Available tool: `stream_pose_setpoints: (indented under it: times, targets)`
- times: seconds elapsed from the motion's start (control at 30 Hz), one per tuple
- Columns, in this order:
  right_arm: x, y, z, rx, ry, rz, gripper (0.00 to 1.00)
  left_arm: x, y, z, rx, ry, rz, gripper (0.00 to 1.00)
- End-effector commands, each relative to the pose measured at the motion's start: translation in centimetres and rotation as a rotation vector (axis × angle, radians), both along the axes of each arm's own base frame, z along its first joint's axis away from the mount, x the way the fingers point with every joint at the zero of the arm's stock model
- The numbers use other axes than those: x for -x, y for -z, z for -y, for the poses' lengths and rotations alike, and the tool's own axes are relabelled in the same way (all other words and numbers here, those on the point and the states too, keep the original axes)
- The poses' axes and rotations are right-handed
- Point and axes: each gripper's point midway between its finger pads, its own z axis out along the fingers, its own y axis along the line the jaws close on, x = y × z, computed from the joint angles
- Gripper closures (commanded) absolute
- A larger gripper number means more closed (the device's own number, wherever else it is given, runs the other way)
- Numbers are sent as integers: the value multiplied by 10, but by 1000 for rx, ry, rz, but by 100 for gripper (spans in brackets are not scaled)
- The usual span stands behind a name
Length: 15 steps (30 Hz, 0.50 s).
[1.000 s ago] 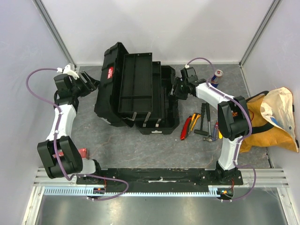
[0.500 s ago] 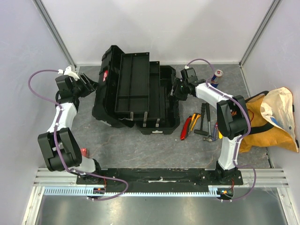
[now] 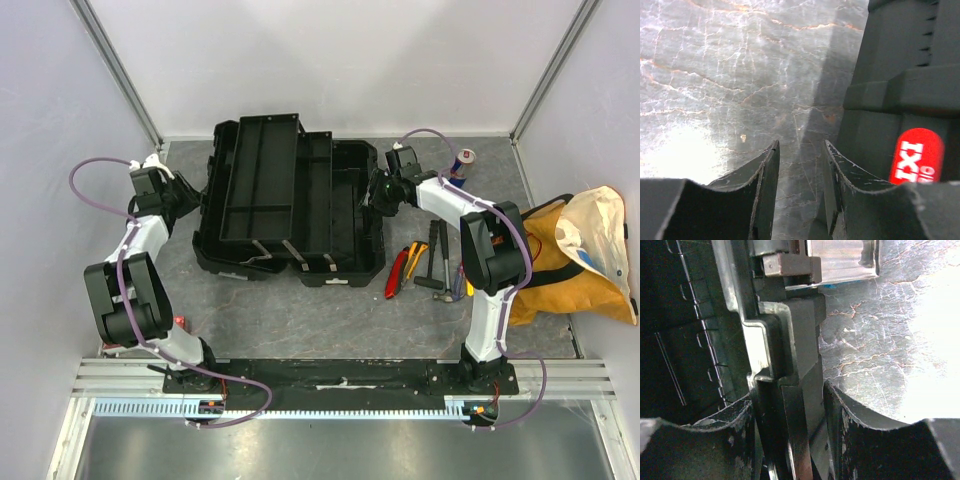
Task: Pack the tool kit
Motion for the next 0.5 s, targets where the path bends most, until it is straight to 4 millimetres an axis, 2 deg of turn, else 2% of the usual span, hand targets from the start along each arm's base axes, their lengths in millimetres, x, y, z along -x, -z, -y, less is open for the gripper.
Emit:
stream_pose_setpoints:
  times: [0.0, 0.2, 0.37, 0.47]
  targets:
    - [5, 21, 6, 1, 28, -62, 48, 0, 9, -14, -57, -83, -41, 56]
    - [3, 21, 2, -12, 24, -62, 48, -1, 23, -22, -59, -129, -90, 57]
    - [0, 16, -5, -19, 8, -48, 48, 13, 27, -58, -144, -337, -193, 57]
    - [-1, 12, -13, -18, 9, -42, 50, 27, 16, -85, -200, -508, -240, 55]
